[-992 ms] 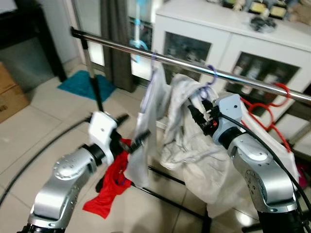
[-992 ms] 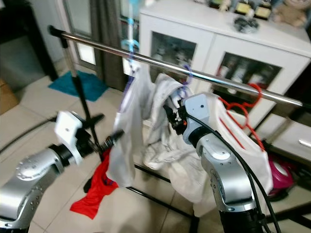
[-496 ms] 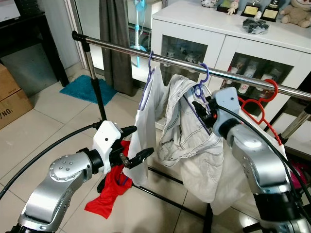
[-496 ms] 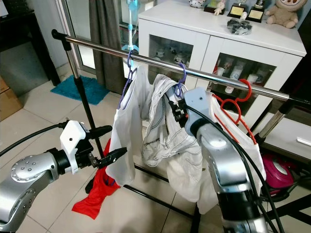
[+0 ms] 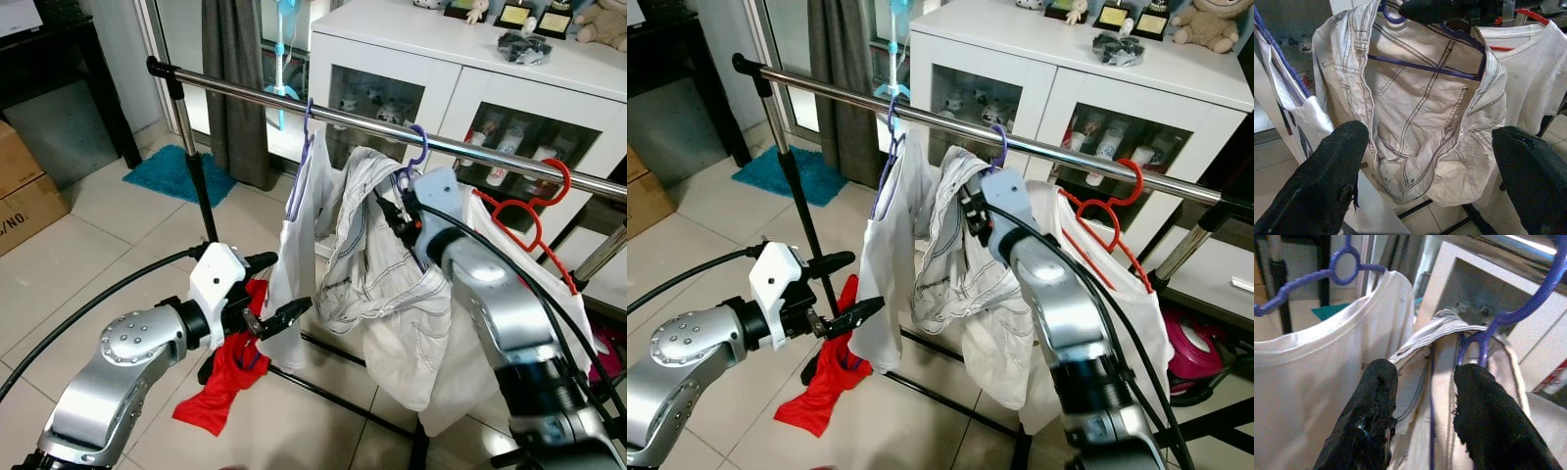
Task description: Hang hanger
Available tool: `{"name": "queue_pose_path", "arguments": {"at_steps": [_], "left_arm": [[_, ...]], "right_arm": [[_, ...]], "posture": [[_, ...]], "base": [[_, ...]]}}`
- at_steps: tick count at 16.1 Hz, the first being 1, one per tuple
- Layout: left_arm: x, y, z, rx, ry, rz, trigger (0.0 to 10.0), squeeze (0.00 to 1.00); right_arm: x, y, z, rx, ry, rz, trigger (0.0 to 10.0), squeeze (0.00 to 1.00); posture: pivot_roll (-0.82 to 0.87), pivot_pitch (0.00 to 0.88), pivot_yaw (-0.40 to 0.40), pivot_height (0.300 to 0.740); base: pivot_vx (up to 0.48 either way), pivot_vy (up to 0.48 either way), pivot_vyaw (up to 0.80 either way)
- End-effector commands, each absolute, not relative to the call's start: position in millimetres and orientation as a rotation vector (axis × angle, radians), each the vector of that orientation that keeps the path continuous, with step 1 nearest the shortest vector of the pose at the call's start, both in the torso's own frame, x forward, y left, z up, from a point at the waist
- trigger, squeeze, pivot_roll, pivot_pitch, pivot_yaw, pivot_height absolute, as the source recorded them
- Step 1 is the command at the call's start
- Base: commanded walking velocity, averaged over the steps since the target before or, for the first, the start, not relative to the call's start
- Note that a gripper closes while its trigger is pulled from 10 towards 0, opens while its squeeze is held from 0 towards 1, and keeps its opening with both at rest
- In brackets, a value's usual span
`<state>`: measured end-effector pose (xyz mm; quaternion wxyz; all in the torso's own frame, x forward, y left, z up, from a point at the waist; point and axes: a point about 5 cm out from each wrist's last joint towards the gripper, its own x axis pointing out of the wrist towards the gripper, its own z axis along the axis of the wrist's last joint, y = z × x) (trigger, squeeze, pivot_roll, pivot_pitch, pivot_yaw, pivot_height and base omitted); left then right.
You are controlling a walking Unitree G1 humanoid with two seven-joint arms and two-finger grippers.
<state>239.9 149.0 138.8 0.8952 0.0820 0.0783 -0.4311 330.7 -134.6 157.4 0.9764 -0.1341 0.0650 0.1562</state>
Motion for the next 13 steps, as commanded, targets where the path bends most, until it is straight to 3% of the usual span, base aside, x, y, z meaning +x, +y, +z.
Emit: {"name": "queue_pose_path", "arguments": {"at_steps": [1,13], "left_arm": [[240,146,140,0.187,0.156,-0.911,10.0,0.00],[238,146,137,0.188,0.162,-0.916,10.0,0.00]], "right_arm": [[335,-138,159,-0.284,0.131,0.283,10.0,0.00],[350,-149,156,-0.363,0.171,0.141,10.0,0.00]], "posture": [[0.01,0.000,-0.033,0.740],[0.01,0.000,-0.035,0.740]], "base": [[0.000,0.000,0.00],[0.000,0.000,0.00]]}}
